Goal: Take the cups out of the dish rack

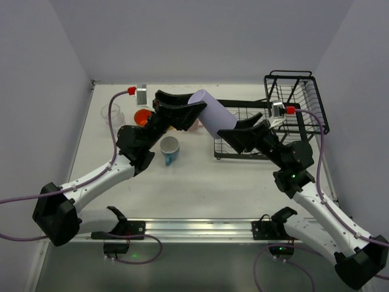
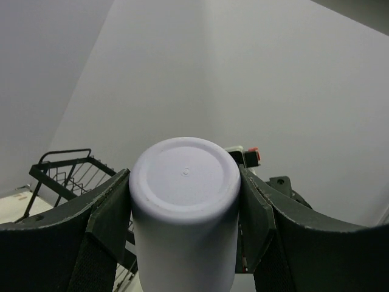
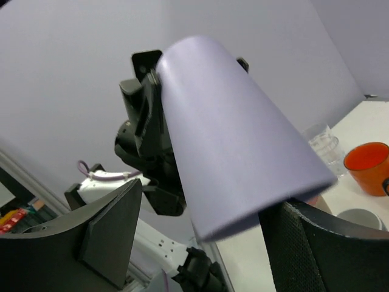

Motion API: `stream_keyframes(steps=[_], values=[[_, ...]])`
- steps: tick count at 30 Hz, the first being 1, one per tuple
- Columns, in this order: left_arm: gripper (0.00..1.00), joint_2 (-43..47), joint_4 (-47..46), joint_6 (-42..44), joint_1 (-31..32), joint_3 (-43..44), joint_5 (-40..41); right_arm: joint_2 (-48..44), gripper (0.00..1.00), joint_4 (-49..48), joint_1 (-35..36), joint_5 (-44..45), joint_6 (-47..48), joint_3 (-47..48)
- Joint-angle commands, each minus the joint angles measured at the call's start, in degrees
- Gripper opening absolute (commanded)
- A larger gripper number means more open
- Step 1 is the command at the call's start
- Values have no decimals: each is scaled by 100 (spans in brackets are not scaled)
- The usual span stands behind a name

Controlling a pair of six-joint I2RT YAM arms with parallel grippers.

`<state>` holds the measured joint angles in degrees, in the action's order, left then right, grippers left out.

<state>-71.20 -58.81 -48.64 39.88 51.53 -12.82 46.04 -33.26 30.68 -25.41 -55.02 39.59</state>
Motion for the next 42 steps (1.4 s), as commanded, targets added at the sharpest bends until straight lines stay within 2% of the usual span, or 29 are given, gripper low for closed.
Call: stream_keyframes(steps=[1, 5, 6, 7, 9, 10, 12, 13, 14, 15, 16, 17, 19, 21, 23, 24, 25, 31, 35, 42], values=[[34, 220, -544, -356, 3, -178, -54, 229, 76, -682, -35, -201, -184, 469], [43, 439, -510, -330, 2, -572, 121, 598, 43, -779, -18, -263, -281, 655], [49, 501, -448, -304, 2, -652, 165, 634, 25, -727, -18, -237, -281, 681], [70, 571, -387, -225, 2, -818, 192, 652, 18, -526, -18, -149, -194, 733], [98, 879, 34, -85, 2, -942, 314, 687, 9, -175, -27, -70, -44, 813], [100, 1019, 697, 151, 2, -986, 420, 696, 4, 306, -18, -9, 200, 952], [100, 1502, 1447, 616, 2, -969, 823, 774, 0, 1088, -18, 88, 587, 1425], [100, 1678, 1842, 793, 2, -882, 973, 836, 0, 2102, -18, 158, 1094, 1663], [100, 2010, 2717, 969, 11, -803, 1244, 932, 0, 2504, -18, 176, 1334, 1866], [100, 2153, 3204, 1153, 3, -698, 1473, 1029, 0, 2900, -18, 203, 1554, 2033], [100, 2302, 3644, 1495, 11, -470, 1641, 1256, 0, 3748, -9, 246, 2017, 2383], [100, 2565, 4457, 1655, 3, -364, 1929, 1389, 0, 4174, -9, 377, 2257, 2569], [100, 2821, 5165, 2119, 11, -118, 2186, 1792, 0, 5209, 0, 571, 2871, 3027], [100, 3129, 6245, 2393, 2, 41, 2599, 2039, 0, 5740, 52, 835, 3216, 3368], [100, 3322, 7079, 2928, 2, 365, 3037, 2390, 0, 6600, 201, 1342, 3716, 3720], [100, 3358, 7354, 2931, 11, 367, 3170, 2505, 0, 6604, 202, 1485, 3718, 3853], [100, 3393, 7731, 3183, 11, 462, 3285, 2645, 0, 7048, 332, 1599, 3936, 4037], [100, 3244, 8596, 3625, 11, 464, 3804, 3937, 0, 8306, 966, 2435, 4403, 5320], [100, 3253, 8430, 3686, 3, 148, 3988, 4981, 0, 8835, 1352, 2812, 4474, 6102], [100, 3656, 8140, 3827, -6, -239, 4244, 6100, 1, 9530, 1661, 3209, 4650, 7069]])
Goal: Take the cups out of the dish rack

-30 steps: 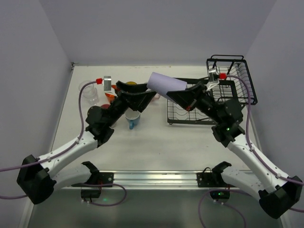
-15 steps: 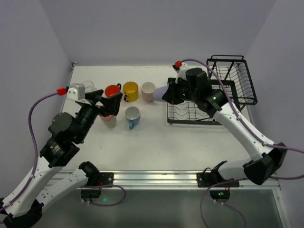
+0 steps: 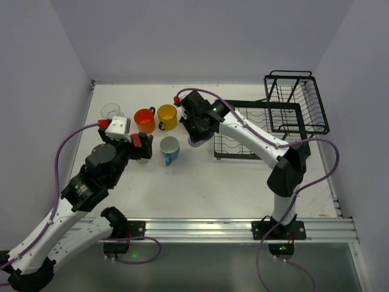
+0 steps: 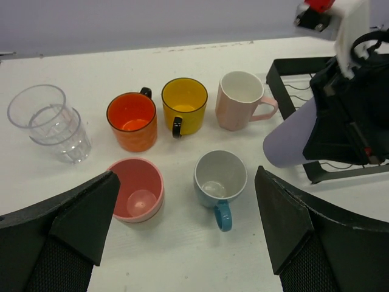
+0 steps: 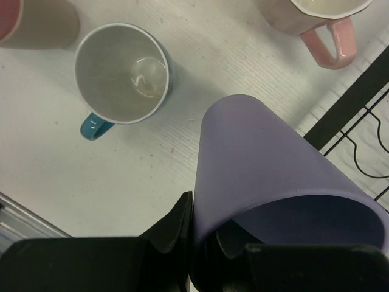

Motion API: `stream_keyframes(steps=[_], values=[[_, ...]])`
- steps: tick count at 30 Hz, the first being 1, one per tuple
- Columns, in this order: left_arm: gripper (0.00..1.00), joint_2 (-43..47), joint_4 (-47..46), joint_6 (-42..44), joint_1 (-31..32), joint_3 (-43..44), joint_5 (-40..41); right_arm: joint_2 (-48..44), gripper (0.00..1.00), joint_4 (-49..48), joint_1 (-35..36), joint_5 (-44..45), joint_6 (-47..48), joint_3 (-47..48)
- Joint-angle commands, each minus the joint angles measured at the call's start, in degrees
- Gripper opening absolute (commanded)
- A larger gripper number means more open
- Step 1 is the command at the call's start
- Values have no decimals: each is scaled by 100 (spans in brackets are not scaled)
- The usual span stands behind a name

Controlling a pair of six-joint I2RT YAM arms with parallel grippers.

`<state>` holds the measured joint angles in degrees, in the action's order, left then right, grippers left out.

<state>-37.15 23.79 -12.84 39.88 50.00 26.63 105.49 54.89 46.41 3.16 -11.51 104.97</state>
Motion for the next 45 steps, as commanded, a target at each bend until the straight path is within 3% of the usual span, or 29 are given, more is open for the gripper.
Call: stream_keyframes(steps=[1, 7, 21, 35, 37, 38, 39, 41, 45], values=[[100, 400, -190, 256, -6, -139, 325, 373, 1, 838, 105, 378, 316, 620], [100, 893, -445, 238, -199, -429, 88, 946, 3, 1146, 166, 502, 456, 1008], [100, 999, -568, 150, -929, -500, -730, 1694, 15, 1024, 237, 247, 597, 1078], [100, 911, -577, 168, -999, -491, -791, 1168, 59, 795, 263, 361, 474, 1342], [100, 902, -603, 168, -1000, -482, -774, 931, 72, 637, 272, 440, 430, 1360], [100, 885, -612, 177, -1000, -473, -756, 642, 77, 576, 272, 466, 387, 1334], [100, 858, -613, 168, -1000, -456, -739, 465, 89, 410, 272, 545, 360, 1307], [100, 771, -630, 177, -1000, -386, -686, -191, 99, 155, 272, 650, 272, 1044], [100, 639, -595, 150, -1008, -96, -685, -1800, 99, -1232, 272, 1019, 123, -61]])
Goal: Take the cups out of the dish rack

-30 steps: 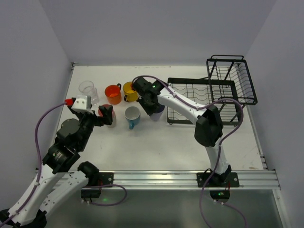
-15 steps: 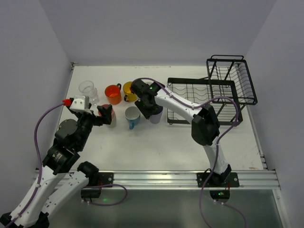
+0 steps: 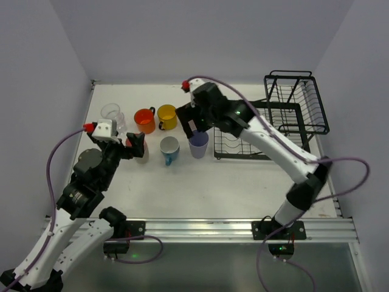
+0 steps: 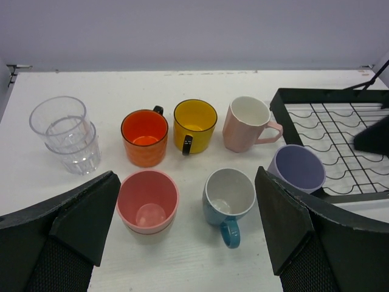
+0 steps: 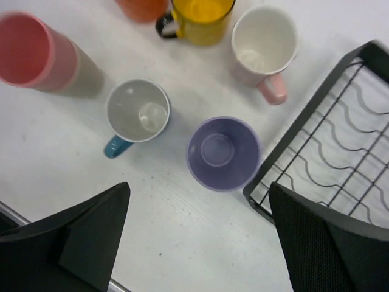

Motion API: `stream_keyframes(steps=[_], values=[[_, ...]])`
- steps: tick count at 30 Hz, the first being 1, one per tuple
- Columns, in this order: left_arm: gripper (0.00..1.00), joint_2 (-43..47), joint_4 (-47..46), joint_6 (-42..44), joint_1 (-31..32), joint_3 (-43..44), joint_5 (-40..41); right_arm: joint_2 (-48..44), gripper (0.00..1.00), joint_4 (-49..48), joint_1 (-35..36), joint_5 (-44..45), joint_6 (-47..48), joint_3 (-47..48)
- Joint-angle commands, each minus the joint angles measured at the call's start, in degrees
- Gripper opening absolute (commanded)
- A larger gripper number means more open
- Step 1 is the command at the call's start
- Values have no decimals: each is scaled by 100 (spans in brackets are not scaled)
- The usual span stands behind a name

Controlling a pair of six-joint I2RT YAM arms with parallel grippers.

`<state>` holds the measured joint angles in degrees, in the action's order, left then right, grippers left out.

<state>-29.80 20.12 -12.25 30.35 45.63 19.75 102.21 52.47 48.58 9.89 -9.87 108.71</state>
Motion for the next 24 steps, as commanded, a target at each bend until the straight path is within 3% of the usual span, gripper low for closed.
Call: stream_keyframes(steps=[1, 6, 8, 12, 17, 24], values=[[100, -96, -236, 65, -47, 403, -119, -1868, 99, -1315, 55, 469, -59, -760], [100, -69, -482, -23, -47, 772, -647, -4939, 99, -3702, 55, 874, -200, -3194], [100, -166, -500, -58, -47, 1070, -718, -5770, 99, -4538, 47, 1040, -270, -4144], [100, -289, -553, -76, -47, 1518, -937, -7580, 99, -5185, 47, 1454, -314, -5322], [100, -342, -676, -190, -47, 1590, -964, -8366, 99, -5212, 47, 1955, -322, -5764], [100, -316, -755, -269, -47, 1335, -947, -8516, 99, -5176, 47, 1920, -332, -5764]])
